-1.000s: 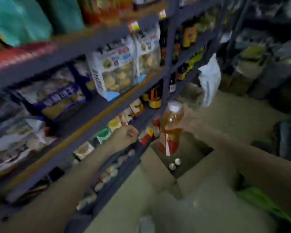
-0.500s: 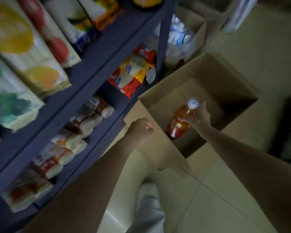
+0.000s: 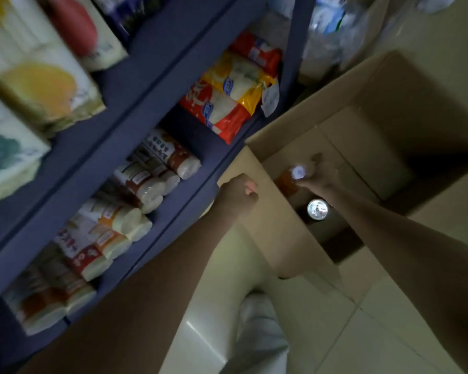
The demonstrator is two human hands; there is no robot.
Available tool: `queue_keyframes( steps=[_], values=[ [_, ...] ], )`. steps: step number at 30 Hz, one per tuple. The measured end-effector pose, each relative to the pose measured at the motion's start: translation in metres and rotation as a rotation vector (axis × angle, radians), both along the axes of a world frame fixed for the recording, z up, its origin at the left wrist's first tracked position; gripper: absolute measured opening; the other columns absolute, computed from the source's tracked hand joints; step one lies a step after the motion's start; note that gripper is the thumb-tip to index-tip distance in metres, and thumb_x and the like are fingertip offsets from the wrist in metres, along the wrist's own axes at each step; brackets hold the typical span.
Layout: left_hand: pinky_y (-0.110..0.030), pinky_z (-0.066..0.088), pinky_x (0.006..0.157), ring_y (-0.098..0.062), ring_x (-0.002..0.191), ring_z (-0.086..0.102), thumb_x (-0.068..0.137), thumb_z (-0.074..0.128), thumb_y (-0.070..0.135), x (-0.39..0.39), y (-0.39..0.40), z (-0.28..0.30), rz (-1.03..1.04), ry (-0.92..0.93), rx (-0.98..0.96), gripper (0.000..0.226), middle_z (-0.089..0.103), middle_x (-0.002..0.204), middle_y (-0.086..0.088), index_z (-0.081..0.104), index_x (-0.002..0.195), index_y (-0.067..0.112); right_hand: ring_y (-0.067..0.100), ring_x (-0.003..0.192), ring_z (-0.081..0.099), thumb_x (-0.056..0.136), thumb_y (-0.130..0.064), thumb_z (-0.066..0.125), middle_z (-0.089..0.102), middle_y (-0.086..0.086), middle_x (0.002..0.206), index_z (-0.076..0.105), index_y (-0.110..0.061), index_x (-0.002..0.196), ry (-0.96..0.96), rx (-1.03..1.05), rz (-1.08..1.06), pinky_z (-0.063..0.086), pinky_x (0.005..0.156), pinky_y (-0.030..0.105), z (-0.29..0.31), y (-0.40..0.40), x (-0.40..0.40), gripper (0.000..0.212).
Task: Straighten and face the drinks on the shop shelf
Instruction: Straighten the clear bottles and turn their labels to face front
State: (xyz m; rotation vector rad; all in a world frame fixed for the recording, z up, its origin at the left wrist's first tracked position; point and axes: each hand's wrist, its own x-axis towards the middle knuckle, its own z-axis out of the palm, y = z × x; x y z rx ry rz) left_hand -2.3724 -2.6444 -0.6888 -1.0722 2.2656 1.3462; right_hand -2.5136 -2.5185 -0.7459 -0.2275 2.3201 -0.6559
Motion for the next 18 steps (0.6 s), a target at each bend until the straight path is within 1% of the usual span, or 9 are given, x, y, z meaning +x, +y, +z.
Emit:
queue_keyframes(
  steps=[1,3,5,7,9,12,14,16,18],
  values=[
    [-0.018,0.038,0.071,-0.024,0.106,0.056,0.091,0.05,0.006,0.003,0.0,0.018,0.033,0.024,-0.01,0.026,0.061,0.114,-0.011,0.055,0.117,0.005,0.03,0.132,0.039,0.086,-0.019,0.068,0.042,0.017,0.143,0.032,0.0,0.142,-0.063,-0.027,0.006,0.032,0.098,0.02,0.026,0.001,-0.002,0.069],
    [-0.017,0.036,0.069,-0.025,0.107,0.056,0.09,0.049,0.003,0.013,0.004,0.063,0.069,0.069,-0.037,0.027,0.061,0.113,-0.013,0.053,0.117,0.003,0.027,0.132,0.038,0.092,-0.01,0.058,0.042,0.013,0.14,0.036,0.005,0.139,-0.113,-0.038,0.104,0.033,0.083,0.008,0.093,0.005,-0.001,0.054],
    [-0.021,0.038,0.073,-0.027,0.108,0.056,0.09,0.049,0.003,0.027,0.01,0.123,0.063,0.106,-0.085,0.028,0.061,0.112,-0.013,0.052,0.118,0.001,0.027,0.128,0.041,0.09,-0.005,0.059,0.045,0.011,0.13,0.036,0.004,0.138,-0.066,-0.072,0.22,0.03,0.087,0.014,0.173,0.007,0.005,0.053],
    [-0.024,0.04,0.077,-0.029,0.108,0.056,0.09,0.05,0.004,0.044,0.014,0.194,0.061,0.168,-0.158,0.028,0.06,0.11,-0.013,0.052,0.118,0.001,0.03,0.12,0.049,0.086,-0.003,0.064,0.05,0.018,0.128,0.038,0.002,0.137,-0.015,-0.122,0.28,0.036,0.094,0.025,0.259,0.008,0.016,0.057],
    [-0.029,0.044,0.083,-0.031,0.105,0.058,0.09,0.051,0.007,0.068,0.02,0.277,0.096,0.225,-0.238,0.028,0.062,0.111,-0.014,0.054,0.117,0.003,0.029,0.096,0.058,0.084,-0.001,0.066,0.056,0.022,0.112,0.04,-0.001,0.133,0.032,-0.153,0.332,0.047,0.084,0.035,0.346,0.009,0.032,0.055],
    [-0.031,0.047,0.08,-0.031,0.099,0.061,0.09,0.05,0.005,0.118,0.024,0.408,0.177,0.363,-0.313,0.027,0.064,0.107,-0.016,0.055,0.116,0.005,0.011,0.057,0.06,0.086,0.005,0.062,0.059,0.028,0.092,0.042,-0.001,0.125,0.043,-0.272,0.432,0.051,0.057,0.027,0.491,0.001,0.072,0.044],
    [-0.025,0.043,0.069,-0.027,0.09,0.061,0.088,0.052,0.001,0.167,0.024,0.494,0.247,0.476,-0.369,0.027,0.064,0.1,-0.012,0.053,0.115,0.002,0.013,0.063,0.06,0.087,0.001,0.062,0.06,0.018,0.083,0.04,0.0,0.131,0.107,-0.352,0.538,0.049,0.058,0.023,0.595,-0.012,0.117,0.049],
    [-0.02,0.04,0.065,-0.02,0.082,0.058,0.086,0.053,-0.001,0.226,0.022,0.573,0.327,0.556,-0.484,0.029,0.061,0.095,-0.004,0.052,0.114,0.002,0.023,0.079,0.062,0.088,-0.003,0.062,0.064,0.02,0.098,0.04,0.0,0.134,0.192,-0.509,0.665,0.05,0.062,0.024,0.695,-0.024,0.169,0.05],
    [-0.024,0.044,0.072,-0.022,0.081,0.062,0.084,0.052,-0.004,0.298,0.017,0.649,0.395,0.654,-0.664,0.029,0.061,0.09,-0.001,0.053,0.112,0.002,0.015,0.074,0.063,0.088,-0.001,0.06,0.061,0.028,0.113,0.04,0.002,0.132,0.261,-0.711,0.725,0.052,0.066,0.027,0.786,-0.034,0.224,0.048]
  ],
)
